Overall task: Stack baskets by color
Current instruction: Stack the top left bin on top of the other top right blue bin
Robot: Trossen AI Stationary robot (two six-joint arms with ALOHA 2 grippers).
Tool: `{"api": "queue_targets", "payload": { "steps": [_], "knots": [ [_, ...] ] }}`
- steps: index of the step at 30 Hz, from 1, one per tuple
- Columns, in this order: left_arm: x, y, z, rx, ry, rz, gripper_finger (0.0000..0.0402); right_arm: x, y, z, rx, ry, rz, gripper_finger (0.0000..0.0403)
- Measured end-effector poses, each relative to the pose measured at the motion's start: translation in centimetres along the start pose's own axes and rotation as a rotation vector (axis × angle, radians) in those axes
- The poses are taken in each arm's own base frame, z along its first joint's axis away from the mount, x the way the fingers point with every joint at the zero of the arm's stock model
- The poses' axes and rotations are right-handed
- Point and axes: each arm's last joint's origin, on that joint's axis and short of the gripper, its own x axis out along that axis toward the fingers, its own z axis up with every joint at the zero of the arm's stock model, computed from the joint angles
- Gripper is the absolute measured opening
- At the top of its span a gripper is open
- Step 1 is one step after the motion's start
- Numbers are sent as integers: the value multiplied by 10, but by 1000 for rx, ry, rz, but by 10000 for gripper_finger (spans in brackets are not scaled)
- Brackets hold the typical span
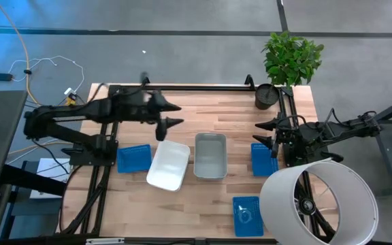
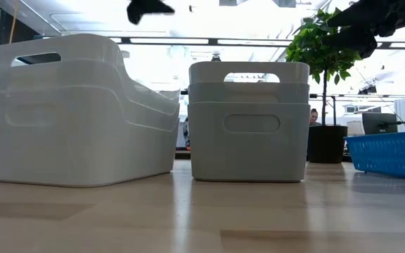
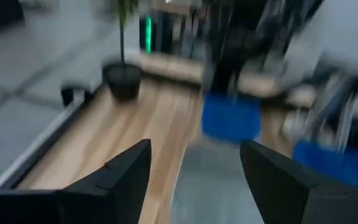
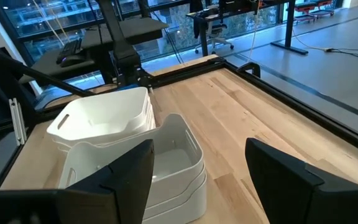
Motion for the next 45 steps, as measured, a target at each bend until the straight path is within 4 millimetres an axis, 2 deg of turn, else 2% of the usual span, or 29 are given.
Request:
{"api": "queue_targets", "payload": {
  "steps": [5, 9, 13, 30, 45],
  "knots": [
    [-27, -6, -13, -66, -248, -5, 234, 0, 0, 0, -24, 0, 0, 240],
    [-38, -9, -31, -81, -352, 28, 234, 0, 0, 0, -33, 0, 1, 240],
    [-44, -8, -41, -66, -350, 36, 234, 0, 0, 0, -32, -2, 1, 240],
    [-50, -8, -40, -59, -362, 12, 234, 0, 1, 6, 23, -60, -5, 240],
    [-69, 0, -39, -39, -392, 51, 234, 0, 0, 6, 54, -70, -29, 240]
  ]
}}
